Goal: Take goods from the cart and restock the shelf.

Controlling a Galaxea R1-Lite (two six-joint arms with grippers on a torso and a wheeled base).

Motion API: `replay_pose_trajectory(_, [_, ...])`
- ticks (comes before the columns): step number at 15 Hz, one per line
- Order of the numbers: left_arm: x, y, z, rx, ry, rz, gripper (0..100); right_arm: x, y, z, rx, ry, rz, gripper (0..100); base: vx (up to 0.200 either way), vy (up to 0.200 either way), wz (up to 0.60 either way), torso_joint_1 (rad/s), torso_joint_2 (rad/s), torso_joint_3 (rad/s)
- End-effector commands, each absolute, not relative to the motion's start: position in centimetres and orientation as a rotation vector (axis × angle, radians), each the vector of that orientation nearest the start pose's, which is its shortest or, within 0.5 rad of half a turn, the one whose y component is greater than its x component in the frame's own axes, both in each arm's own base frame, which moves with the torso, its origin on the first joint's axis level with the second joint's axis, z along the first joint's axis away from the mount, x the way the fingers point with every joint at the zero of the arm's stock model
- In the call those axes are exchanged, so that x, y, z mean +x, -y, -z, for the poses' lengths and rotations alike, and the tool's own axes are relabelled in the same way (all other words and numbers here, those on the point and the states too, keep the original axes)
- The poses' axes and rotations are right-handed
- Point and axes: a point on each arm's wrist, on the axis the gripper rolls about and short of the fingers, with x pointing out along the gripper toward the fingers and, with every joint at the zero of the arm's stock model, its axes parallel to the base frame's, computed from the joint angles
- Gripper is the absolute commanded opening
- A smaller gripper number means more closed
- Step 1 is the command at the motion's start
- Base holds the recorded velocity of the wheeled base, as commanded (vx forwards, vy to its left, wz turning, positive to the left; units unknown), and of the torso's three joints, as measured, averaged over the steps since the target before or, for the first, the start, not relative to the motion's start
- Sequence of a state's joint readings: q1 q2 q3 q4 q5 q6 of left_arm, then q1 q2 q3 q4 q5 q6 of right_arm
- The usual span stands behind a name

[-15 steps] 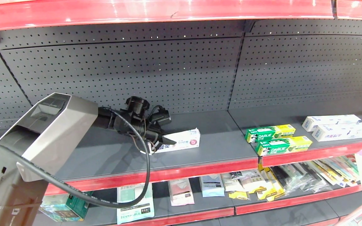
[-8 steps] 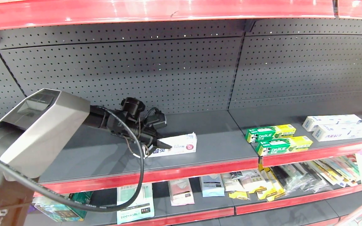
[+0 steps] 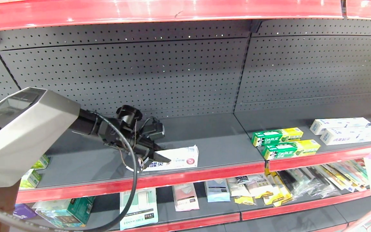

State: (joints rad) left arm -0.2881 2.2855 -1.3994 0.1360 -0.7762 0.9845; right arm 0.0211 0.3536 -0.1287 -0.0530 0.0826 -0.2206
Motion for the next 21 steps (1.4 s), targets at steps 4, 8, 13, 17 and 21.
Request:
replay_pose_trajectory(4, [38.4,12.7,-6.3,0.559,-0.455,1.362,0,0.7,-0.2,-12.1,-0.213,-0.160,-0.122,0,0.000,0.000,0.00,0.000,0.00,0.000])
replay_pose_trajectory(8, [38.3,12.6,-6.4,0.549,-0.447,1.373,0,0.7,-0.2,-12.2,-0.213,-0.158,-0.122,0,0.000,0.000,0.00,0.000,0.00,0.000])
replay_pose_trajectory(13, [37.6,12.4,-5.7,0.534,-0.482,1.382,0,0.6,-0.2,-12.2,-0.214,-0.155,-0.120,0,0.000,0.000,0.00,0.000,0.00,0.000])
replay_pose_trajectory(17, [37.9,12.4,-5.6,0.536,-0.439,1.389,0,0.6,-0.2,-12.2,-0.214,-0.154,-0.114,0,0.000,0.000,0.00,0.000,0.00,0.000])
replay_pose_trajectory(21, [37.7,12.5,-5.3,0.546,-0.434,1.402,0,0.6,-0.2,-12.2,-0.213,-0.153,-0.112,0,0.000,0.000,0.00,0.000,0.00,0.000])
